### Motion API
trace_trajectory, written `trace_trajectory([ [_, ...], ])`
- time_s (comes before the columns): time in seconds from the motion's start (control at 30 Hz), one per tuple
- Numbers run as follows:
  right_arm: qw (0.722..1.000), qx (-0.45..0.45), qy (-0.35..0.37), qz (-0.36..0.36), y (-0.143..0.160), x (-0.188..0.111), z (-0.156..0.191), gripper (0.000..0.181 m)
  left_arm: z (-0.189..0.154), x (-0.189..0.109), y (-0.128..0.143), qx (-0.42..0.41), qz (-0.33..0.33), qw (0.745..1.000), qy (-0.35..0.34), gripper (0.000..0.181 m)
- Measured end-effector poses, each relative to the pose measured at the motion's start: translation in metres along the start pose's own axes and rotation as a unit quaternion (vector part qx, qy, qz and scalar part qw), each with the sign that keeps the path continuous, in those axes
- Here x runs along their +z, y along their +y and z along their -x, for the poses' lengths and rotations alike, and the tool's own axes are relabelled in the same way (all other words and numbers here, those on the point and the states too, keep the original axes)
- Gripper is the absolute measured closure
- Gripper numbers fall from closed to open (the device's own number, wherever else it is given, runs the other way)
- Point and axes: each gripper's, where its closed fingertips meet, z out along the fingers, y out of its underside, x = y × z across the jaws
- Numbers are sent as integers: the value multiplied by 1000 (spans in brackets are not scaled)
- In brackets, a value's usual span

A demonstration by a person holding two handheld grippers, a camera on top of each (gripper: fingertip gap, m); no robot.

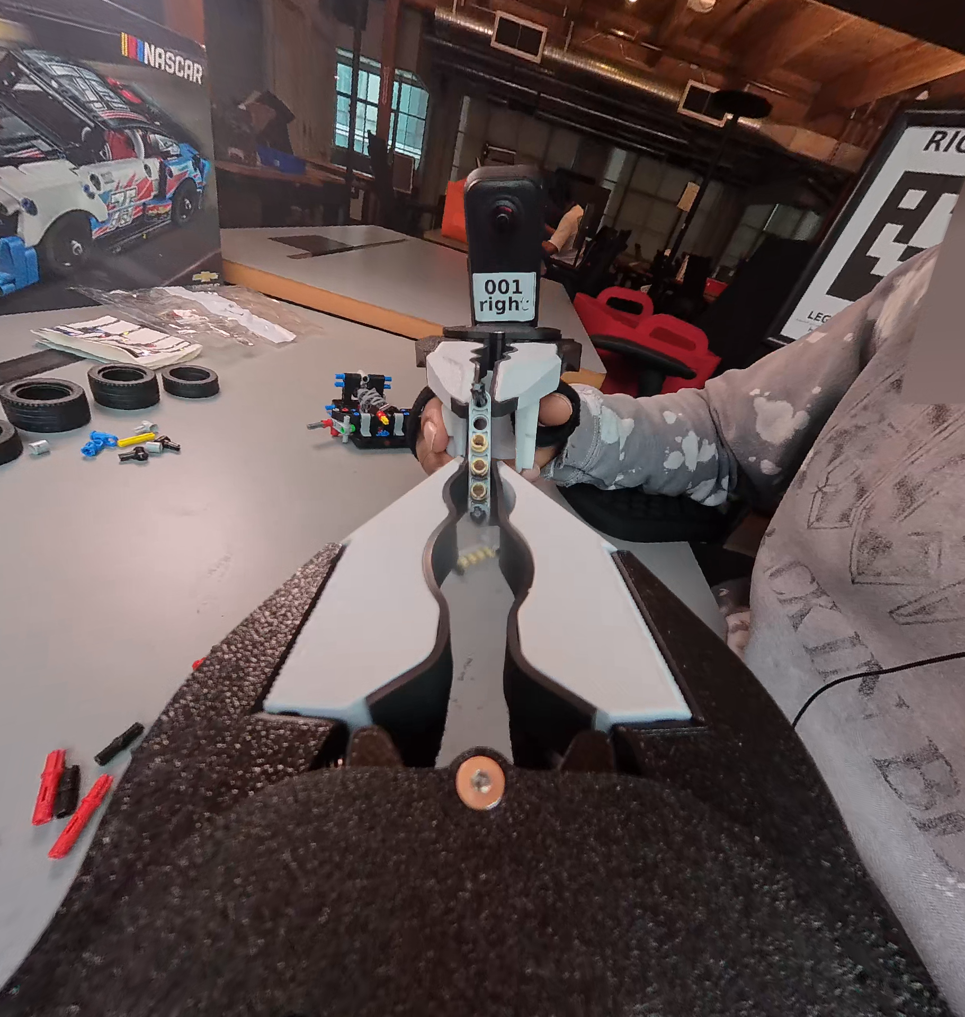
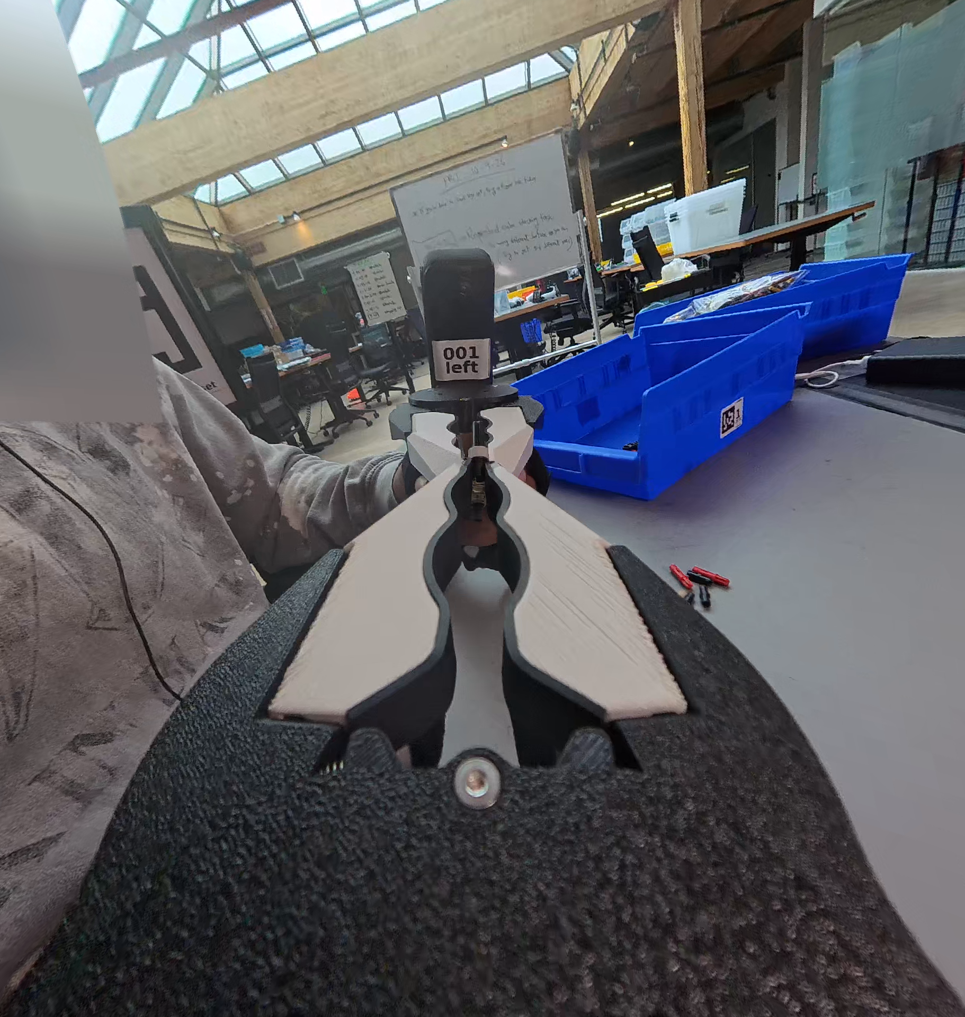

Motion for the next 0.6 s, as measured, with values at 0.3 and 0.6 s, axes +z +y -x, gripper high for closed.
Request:
trace_trajectory([
  [0.3,998,-18,-2,63,28,0,-3,177,-7,-17,-36,-25,-98,995,26,176],
  [0.6,958,-108,156,215,57,-6,-65,177,53,-62,-55,-8,-133,981,-140,175],
])
